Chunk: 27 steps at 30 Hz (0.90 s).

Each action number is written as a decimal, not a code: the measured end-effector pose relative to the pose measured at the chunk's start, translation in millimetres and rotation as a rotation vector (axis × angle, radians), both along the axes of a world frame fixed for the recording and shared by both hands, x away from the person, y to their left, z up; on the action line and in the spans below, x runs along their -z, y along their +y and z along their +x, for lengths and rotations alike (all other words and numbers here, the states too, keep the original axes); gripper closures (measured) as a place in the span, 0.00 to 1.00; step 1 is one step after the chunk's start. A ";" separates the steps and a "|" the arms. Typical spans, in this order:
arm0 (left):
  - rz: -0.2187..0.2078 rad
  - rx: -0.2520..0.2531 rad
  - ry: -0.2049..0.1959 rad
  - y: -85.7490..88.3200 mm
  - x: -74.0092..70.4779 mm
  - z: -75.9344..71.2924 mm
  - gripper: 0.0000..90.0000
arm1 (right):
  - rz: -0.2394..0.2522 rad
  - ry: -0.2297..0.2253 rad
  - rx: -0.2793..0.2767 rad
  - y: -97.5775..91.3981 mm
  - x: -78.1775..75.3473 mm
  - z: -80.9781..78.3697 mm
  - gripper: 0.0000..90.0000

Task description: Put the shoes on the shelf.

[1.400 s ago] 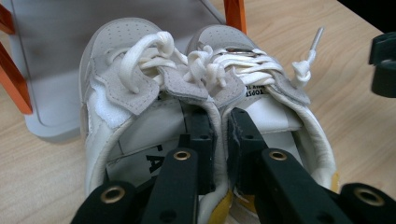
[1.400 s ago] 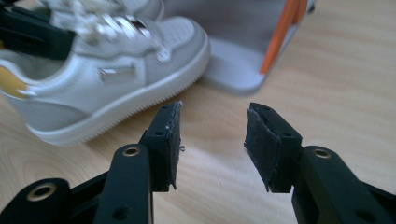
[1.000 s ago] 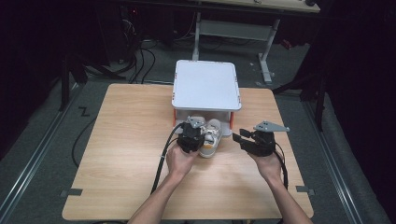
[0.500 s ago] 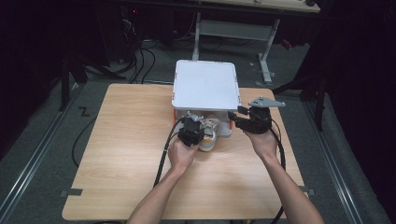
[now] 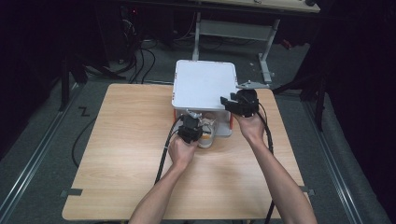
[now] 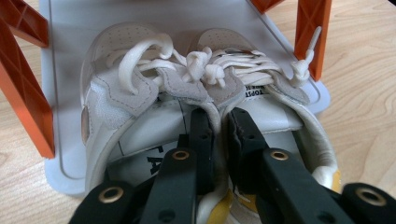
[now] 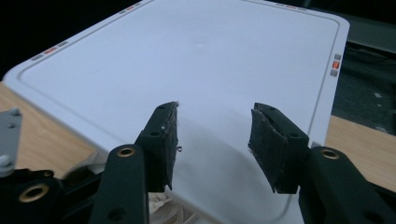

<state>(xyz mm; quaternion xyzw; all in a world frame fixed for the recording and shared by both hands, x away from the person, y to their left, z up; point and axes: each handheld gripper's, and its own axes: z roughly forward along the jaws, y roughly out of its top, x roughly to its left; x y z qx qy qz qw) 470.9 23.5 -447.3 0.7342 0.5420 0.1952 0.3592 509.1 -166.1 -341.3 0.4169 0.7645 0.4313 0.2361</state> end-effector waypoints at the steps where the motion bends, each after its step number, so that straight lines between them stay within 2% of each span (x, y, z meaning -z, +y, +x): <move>1: 0.002 -0.002 -0.001 -0.2 0.1 0.8 0.90 | -0.001 0.003 0.004 1.8 -0.1 2.9 0.57; 4: 0.000 -0.013 -0.003 -1.0 0.8 4.0 0.89 | -0.001 -0.001 0.017 5.7 0.8 8.2 0.57; 6: 0.001 -0.014 -0.007 -1.2 1.5 5.9 0.88 | -0.011 0.017 0.021 7.4 3.9 11.4 0.56; 7: 0.000 -0.013 -0.004 -1.0 1.4 6.9 0.88 | -0.027 0.014 0.024 8.7 7.0 13.4 0.54; 10: 0.014 -0.015 -0.008 -2.0 1.9 8.9 0.85 | -0.025 0.008 0.032 9.4 8.0 16.2 0.54; 13: 0.018 -0.002 -0.014 -2.1 2.9 9.1 0.80 | -0.047 -0.002 0.038 12.5 8.6 16.5 0.54; 17: 0.047 0.020 -0.037 -4.4 3.0 7.3 0.68 | -0.049 0.001 0.037 12.7 8.4 16.7 0.54; 19: 0.010 0.021 -0.030 -3.2 1.3 7.1 0.58 | -0.056 0.000 0.037 13.1 8.3 16.8 0.54; 23: -0.034 0.044 -0.020 0.3 0.0 7.1 0.46 | -0.060 0.009 0.036 13.4 7.1 17.6 0.54; 24: -0.037 0.048 -0.018 0.5 -0.6 6.4 0.43 | -0.063 0.010 0.036 13.5 6.9 17.7 0.54; 26: -0.012 0.037 -0.039 -0.3 -3.6 3.2 0.30 | -0.061 0.010 0.033 13.2 7.0 17.7 0.54; 27: -0.011 0.047 -0.049 -0.1 -6.3 1.3 0.29 | -0.063 0.009 0.033 13.0 7.0 17.6 0.54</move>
